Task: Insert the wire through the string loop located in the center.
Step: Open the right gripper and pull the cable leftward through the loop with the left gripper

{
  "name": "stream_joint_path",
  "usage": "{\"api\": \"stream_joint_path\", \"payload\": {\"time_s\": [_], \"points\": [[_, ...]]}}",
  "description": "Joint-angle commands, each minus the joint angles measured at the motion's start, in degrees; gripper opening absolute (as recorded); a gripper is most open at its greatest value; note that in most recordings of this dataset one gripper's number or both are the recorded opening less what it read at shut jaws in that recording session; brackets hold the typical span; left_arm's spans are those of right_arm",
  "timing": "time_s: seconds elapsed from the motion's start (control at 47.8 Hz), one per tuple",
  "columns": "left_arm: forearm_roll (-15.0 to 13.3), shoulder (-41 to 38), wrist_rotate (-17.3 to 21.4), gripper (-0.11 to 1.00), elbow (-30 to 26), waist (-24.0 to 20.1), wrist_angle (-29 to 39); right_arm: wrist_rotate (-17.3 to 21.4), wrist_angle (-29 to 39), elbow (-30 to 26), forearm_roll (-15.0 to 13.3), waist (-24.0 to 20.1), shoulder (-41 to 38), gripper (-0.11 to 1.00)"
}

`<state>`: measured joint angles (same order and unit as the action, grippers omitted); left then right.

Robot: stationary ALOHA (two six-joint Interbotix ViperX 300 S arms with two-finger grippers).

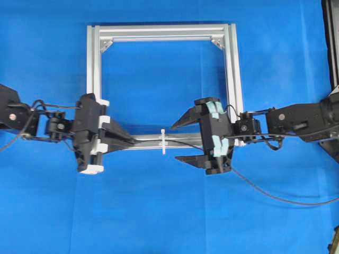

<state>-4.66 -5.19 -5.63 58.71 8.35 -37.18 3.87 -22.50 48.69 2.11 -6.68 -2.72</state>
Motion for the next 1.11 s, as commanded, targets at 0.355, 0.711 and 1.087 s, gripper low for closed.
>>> {"api": "stream_joint_path", "payload": {"time_s": [0.355,0.711,1.087], "points": [[0.0,12.74,-1.23,0.08,12.04,1.49,-0.26,0.09,-0.35,0.88,0.18,0.0,2.46,0.8],[0.09,22.5,-3.87,0.08,20.13,1.49,4.13,0.0,-0.35,0.88,0.09,0.0,2.37,0.8],[0.09,25.84,-3.25,0.08,20.48,1.49,10.81,-0.09,-0.35,0.88,0.09,0.0,2.46,0.8]]}}
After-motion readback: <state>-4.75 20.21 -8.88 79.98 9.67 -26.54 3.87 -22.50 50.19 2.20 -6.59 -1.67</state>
